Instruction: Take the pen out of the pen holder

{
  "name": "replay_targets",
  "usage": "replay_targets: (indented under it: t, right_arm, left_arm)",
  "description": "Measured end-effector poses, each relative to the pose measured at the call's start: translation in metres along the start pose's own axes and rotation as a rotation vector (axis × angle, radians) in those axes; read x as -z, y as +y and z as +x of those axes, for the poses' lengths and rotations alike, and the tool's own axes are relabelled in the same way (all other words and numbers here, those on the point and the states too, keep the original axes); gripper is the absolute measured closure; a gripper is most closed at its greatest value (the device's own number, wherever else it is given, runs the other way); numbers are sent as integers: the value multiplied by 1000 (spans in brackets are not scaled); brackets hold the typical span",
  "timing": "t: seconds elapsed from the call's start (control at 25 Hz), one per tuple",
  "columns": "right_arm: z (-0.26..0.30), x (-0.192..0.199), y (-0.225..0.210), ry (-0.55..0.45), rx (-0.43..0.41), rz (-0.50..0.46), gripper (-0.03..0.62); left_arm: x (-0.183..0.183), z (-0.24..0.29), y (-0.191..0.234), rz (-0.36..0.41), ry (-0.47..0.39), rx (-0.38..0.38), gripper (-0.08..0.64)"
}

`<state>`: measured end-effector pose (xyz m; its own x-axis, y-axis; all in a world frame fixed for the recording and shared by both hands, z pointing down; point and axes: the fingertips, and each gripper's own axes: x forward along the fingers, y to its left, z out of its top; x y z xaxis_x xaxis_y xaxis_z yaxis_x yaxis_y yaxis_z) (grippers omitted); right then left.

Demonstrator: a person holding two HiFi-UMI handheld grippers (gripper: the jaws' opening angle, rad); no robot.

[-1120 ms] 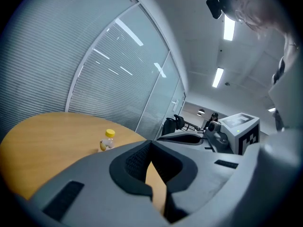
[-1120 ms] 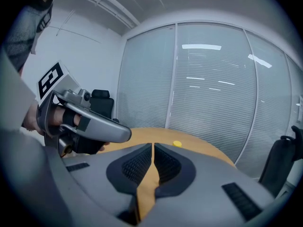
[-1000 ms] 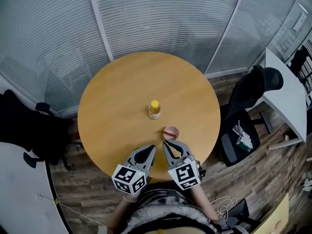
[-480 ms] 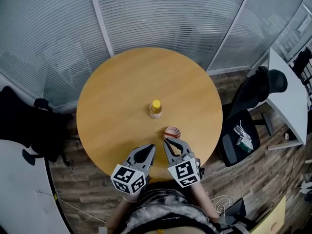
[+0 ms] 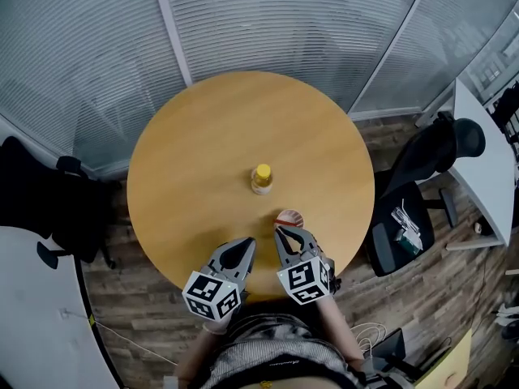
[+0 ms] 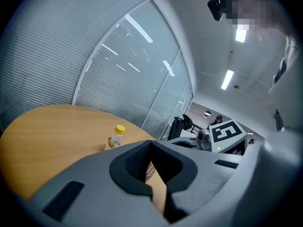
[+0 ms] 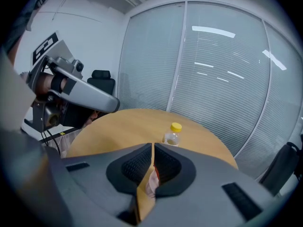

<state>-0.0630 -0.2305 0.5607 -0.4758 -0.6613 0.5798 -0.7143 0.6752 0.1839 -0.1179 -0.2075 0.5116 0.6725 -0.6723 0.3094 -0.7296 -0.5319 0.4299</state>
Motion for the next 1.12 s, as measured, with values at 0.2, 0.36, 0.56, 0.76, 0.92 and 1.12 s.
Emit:
replay_targets:
  t: [0.2,0.36,0.56,0.76,0.92,1.12]
  right_arm:
    - [19,16,0,61,-33,-5,563]
    - [33,26,-2,88,-51,-17,563]
    - [50,38,-4,123,-73,-17,561]
    - [63,46,-6,161,-79,-54,545]
    - [70,51,-6,192,-79,-92,494]
    - [79,62,-5,239,-90,-141,490]
  left_arm:
    - [0,2,6,-6,9,-1,555]
    - [1,4,12,-14,8,-13,555]
    - [4,6,18,-26,22,-15,555]
    - [3,10,22,-30,24,-13,555]
    - [3,13,24,-28,27,-12,555]
    - [4,16,26,-32,28,-14,555]
